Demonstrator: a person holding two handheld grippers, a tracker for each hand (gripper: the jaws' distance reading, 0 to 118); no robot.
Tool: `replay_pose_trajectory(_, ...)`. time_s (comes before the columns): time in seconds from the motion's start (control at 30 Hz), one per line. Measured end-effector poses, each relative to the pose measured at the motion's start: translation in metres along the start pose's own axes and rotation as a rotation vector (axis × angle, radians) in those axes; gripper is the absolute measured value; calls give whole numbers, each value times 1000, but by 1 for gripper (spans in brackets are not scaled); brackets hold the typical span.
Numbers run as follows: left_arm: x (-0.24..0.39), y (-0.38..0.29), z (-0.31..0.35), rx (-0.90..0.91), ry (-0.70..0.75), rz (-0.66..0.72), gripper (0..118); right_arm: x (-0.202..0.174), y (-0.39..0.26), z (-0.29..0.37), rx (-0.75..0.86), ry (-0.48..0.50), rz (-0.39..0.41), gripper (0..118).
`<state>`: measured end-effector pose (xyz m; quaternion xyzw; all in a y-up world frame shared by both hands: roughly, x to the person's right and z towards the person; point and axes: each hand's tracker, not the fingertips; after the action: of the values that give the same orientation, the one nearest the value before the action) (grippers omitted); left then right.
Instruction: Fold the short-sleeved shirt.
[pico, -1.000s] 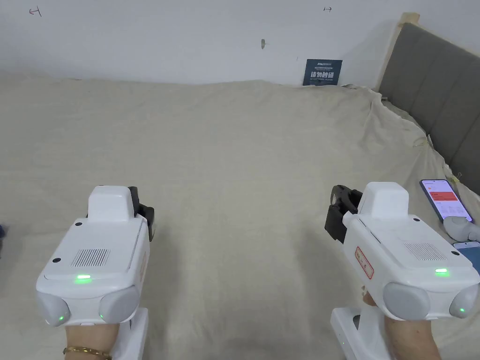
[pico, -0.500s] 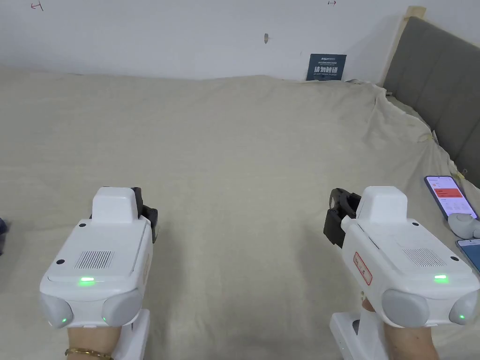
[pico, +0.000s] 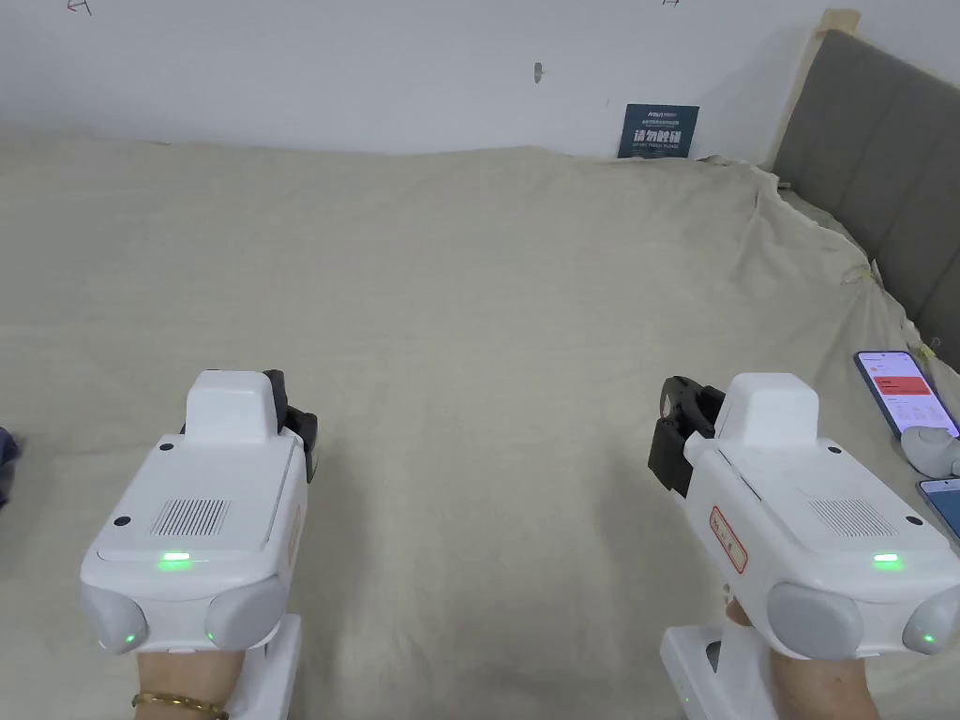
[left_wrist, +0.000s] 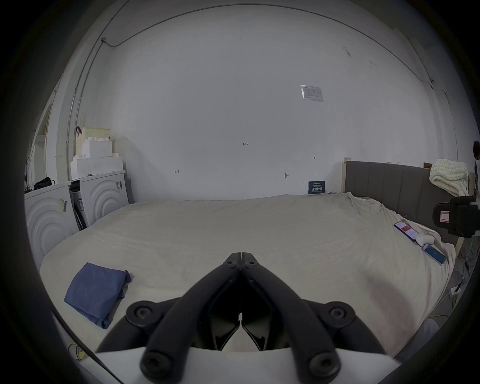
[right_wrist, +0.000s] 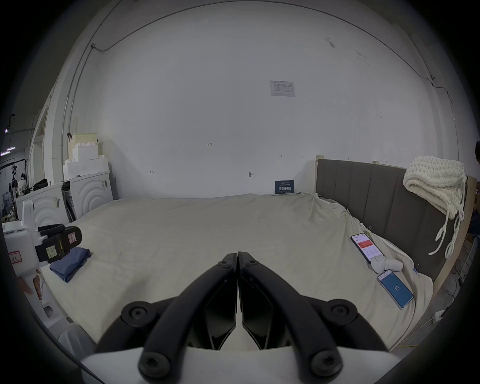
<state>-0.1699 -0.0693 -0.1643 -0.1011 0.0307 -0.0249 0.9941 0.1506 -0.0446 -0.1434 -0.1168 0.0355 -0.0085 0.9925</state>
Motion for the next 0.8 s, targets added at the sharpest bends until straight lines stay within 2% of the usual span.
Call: replay_pose_trajectory(0.8,-1,0,2,3,-3,-2,0,-2,3,3,2,12,-8,0)
